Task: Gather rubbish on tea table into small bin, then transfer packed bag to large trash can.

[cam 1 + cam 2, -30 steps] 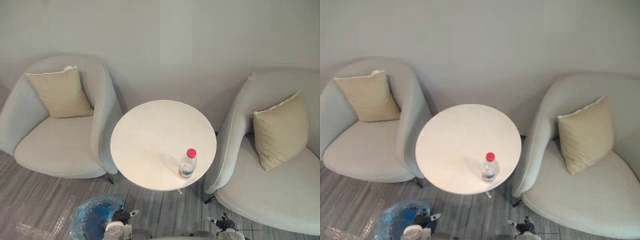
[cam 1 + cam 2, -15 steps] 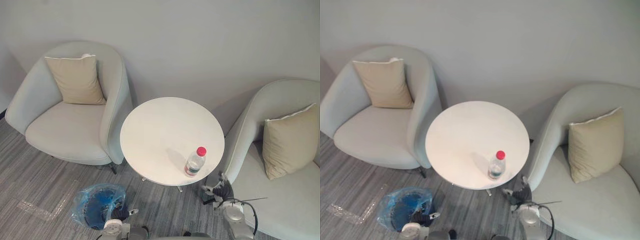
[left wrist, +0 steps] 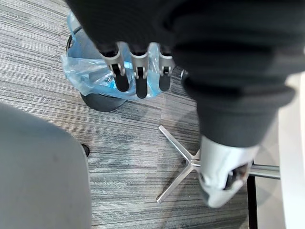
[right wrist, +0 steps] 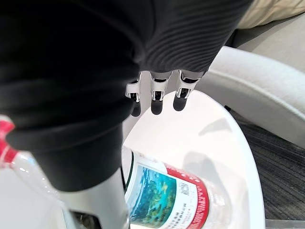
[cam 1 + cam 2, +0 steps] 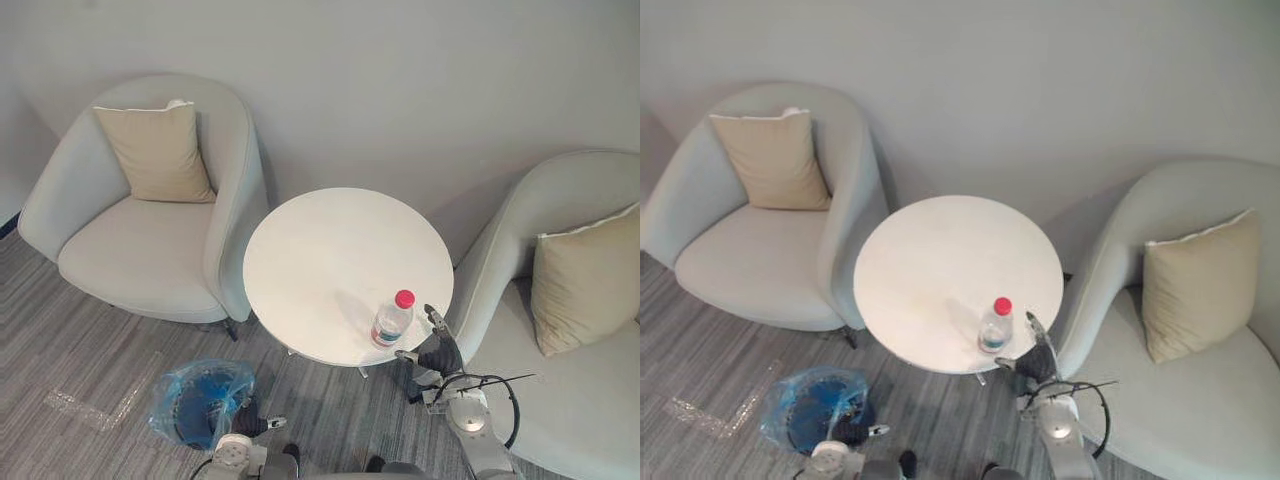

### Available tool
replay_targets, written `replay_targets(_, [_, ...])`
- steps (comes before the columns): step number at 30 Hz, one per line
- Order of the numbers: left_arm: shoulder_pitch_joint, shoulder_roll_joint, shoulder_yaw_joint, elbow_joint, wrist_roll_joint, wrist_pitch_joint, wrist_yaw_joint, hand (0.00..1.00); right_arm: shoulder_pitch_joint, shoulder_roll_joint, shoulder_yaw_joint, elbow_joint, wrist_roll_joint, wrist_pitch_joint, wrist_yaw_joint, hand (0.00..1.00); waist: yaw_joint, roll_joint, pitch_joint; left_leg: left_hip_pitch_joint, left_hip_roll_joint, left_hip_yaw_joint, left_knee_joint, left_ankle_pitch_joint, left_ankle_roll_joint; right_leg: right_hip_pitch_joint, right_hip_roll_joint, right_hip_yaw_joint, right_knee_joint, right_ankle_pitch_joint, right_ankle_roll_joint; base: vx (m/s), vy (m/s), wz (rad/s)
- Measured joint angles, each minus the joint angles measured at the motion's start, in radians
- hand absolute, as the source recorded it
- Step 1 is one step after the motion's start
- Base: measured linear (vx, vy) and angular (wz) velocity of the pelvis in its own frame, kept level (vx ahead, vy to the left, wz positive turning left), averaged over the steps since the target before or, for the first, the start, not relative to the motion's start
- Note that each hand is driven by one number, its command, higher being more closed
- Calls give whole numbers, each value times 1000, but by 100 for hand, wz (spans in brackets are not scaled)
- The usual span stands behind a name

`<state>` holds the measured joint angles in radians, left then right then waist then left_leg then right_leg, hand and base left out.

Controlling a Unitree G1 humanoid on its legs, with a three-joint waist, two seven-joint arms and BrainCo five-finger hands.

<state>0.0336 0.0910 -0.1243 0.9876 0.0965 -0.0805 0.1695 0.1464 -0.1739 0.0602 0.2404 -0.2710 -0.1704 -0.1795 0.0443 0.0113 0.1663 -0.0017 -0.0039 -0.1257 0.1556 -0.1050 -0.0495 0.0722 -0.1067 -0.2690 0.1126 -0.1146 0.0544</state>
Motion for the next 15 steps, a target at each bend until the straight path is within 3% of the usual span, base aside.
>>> replay_targets(11, [-8, -5, -14, -43, 0, -1, 1, 0, -51, 8, 28, 0, 21, 1, -44, 0, 10, 22, 56, -37, -8, -52, 25, 0, 0, 5, -2, -39, -3, -2, 0, 2, 1, 14])
replay_targets(15, [-7, -10, -14, -55, -1, 0, 1, 0, -60, 20, 31, -1, 49, 2, -66, 0, 14, 31, 61, -66, -10, -63, 42, -1, -1, -36, -19, -51, 64, -34, 5, -41, 4, 11])
